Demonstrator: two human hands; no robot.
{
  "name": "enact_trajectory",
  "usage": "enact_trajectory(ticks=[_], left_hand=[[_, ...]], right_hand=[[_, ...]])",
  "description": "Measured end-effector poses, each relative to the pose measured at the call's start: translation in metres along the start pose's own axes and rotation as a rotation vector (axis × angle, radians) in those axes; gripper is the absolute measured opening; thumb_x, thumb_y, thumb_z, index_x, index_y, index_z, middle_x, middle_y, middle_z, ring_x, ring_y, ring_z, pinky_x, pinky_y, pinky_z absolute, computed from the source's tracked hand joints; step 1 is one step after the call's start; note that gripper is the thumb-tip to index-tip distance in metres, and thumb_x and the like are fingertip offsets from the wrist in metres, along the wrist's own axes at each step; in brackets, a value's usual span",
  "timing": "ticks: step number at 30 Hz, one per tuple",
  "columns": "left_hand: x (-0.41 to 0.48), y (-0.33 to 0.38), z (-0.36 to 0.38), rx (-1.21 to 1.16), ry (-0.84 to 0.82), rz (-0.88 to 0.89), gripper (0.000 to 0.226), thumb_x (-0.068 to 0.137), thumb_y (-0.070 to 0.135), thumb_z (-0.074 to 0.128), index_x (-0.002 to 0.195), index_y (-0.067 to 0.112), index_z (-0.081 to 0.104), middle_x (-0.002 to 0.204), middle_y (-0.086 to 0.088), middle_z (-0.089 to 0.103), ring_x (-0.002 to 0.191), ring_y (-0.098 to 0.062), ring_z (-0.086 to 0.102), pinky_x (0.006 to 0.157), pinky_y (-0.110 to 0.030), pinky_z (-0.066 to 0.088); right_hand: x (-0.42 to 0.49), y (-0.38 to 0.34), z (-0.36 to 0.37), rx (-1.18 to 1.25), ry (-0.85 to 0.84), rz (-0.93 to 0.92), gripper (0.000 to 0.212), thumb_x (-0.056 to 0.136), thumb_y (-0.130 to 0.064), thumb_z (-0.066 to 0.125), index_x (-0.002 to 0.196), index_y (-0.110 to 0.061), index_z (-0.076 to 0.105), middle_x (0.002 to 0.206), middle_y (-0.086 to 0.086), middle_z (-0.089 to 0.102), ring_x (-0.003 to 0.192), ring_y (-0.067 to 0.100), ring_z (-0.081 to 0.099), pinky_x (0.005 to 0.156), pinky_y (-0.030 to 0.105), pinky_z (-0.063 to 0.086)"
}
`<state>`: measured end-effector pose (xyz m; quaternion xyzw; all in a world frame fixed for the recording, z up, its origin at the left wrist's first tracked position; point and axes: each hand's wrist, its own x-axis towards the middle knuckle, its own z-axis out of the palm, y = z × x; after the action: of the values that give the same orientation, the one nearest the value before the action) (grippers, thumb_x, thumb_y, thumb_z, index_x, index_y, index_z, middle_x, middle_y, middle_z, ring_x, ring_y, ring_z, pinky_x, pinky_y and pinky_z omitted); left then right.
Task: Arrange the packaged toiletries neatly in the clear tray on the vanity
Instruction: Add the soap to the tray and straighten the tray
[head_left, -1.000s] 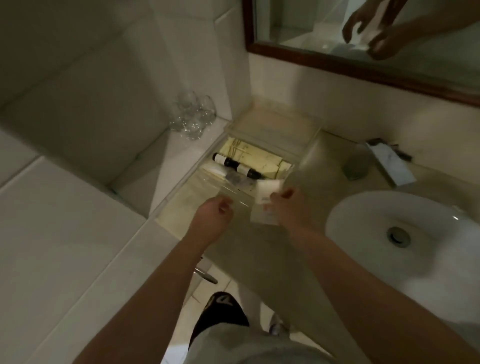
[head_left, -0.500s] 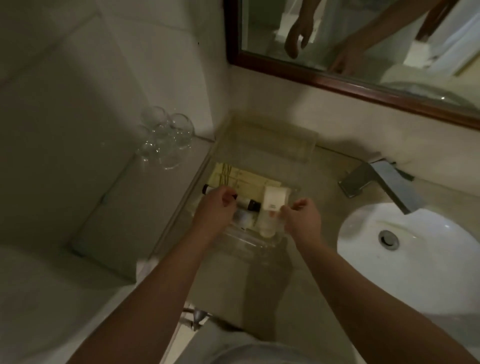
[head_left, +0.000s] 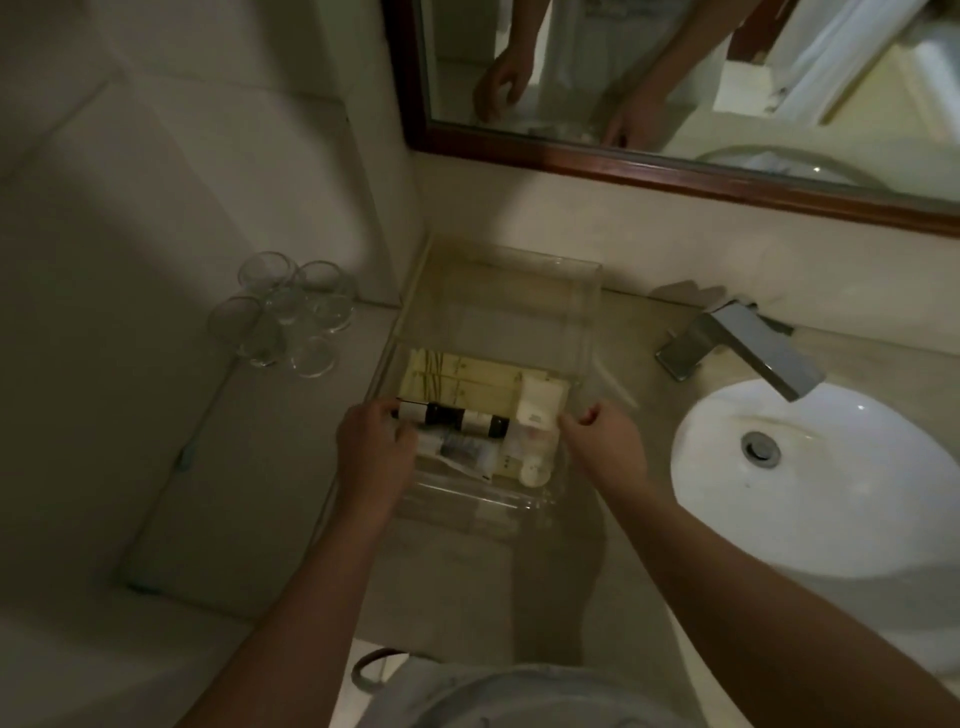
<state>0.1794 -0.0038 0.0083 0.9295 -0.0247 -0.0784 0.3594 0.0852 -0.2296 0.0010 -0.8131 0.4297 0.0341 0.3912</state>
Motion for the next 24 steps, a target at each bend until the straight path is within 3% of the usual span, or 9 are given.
enact_trajectory(ticks=[4, 7, 10, 14, 16, 19, 24], left_hand=[[-0.009, -0.014, -0.003, -0.004, -0.024, -0.134, 0.049, 0.080, 0.011, 0.061, 0.128, 0.007, 0.052, 0.129, -0.020, 0.051, 0.121, -0.034, 0.047, 0.104, -0.041, 0.039], [-0.013, -0.022, -0.002, -0.059, -0.112, -0.225, 0.057, 0.086, 0.020, 0.058, 0.138, 0.008, 0.040, 0.139, -0.019, 0.044, 0.125, -0.034, 0.046, 0.106, -0.043, 0.039], [-0.013, -0.019, -0.003, -0.210, -0.186, -0.336, 0.061, 0.088, 0.027, 0.056, 0.143, 0.015, 0.034, 0.142, -0.012, 0.045, 0.122, -0.030, 0.051, 0.104, -0.045, 0.042], [-0.005, -0.021, -0.006, -0.296, -0.161, -0.390, 0.054, 0.077, 0.037, 0.056, 0.128, 0.019, 0.051, 0.121, -0.009, 0.062, 0.100, -0.029, 0.063, 0.091, -0.047, 0.051], [-0.005, -0.022, -0.006, -0.307, -0.158, -0.402, 0.055, 0.071, 0.040, 0.054, 0.121, 0.018, 0.056, 0.112, -0.009, 0.065, 0.095, -0.028, 0.064, 0.088, -0.045, 0.053], [-0.006, -0.019, -0.007, -0.357, -0.114, -0.390, 0.042, 0.082, 0.026, 0.058, 0.123, 0.018, 0.054, 0.111, -0.007, 0.063, 0.098, -0.027, 0.061, 0.087, -0.040, 0.050], [-0.004, -0.013, -0.005, -0.472, -0.025, -0.310, 0.035, 0.092, 0.013, 0.050, 0.127, 0.013, 0.051, 0.112, -0.003, 0.056, 0.097, -0.019, 0.055, 0.076, -0.026, 0.040]], right_hand=[[-0.017, 0.011, 0.000, 0.100, -0.028, 0.029, 0.022, 0.088, -0.035, 0.062, 0.085, -0.017, 0.049, 0.074, -0.001, 0.057, 0.064, 0.015, 0.054, 0.052, 0.027, 0.041], [-0.036, 0.022, 0.003, 0.083, -0.142, 0.106, 0.038, 0.091, -0.050, 0.056, 0.109, -0.017, 0.050, 0.093, -0.001, 0.063, 0.070, 0.010, 0.060, 0.053, 0.025, 0.044], [-0.051, 0.030, 0.013, 0.130, -0.276, 0.137, 0.051, 0.092, -0.052, 0.053, 0.131, -0.018, 0.046, 0.107, 0.000, 0.065, 0.071, 0.009, 0.065, 0.054, 0.026, 0.052], [-0.055, 0.026, 0.022, 0.418, -0.273, 0.206, 0.048, 0.092, -0.041, 0.059, 0.131, -0.015, 0.048, 0.101, 0.002, 0.066, 0.078, 0.020, 0.072, 0.072, 0.040, 0.062], [-0.056, 0.023, 0.020, 0.430, -0.267, 0.199, 0.046, 0.093, -0.039, 0.059, 0.130, -0.015, 0.049, 0.101, 0.004, 0.066, 0.077, 0.019, 0.072, 0.062, 0.031, 0.060], [-0.063, 0.020, 0.015, 0.448, -0.259, 0.163, 0.042, 0.094, -0.039, 0.057, 0.129, -0.018, 0.048, 0.101, 0.006, 0.067, 0.079, 0.017, 0.070, 0.054, 0.024, 0.053], [-0.061, 0.020, 0.016, 0.449, -0.209, 0.103, 0.045, 0.095, -0.043, 0.054, 0.131, -0.017, 0.046, 0.101, 0.005, 0.066, 0.084, 0.018, 0.069, 0.069, 0.034, 0.059]])
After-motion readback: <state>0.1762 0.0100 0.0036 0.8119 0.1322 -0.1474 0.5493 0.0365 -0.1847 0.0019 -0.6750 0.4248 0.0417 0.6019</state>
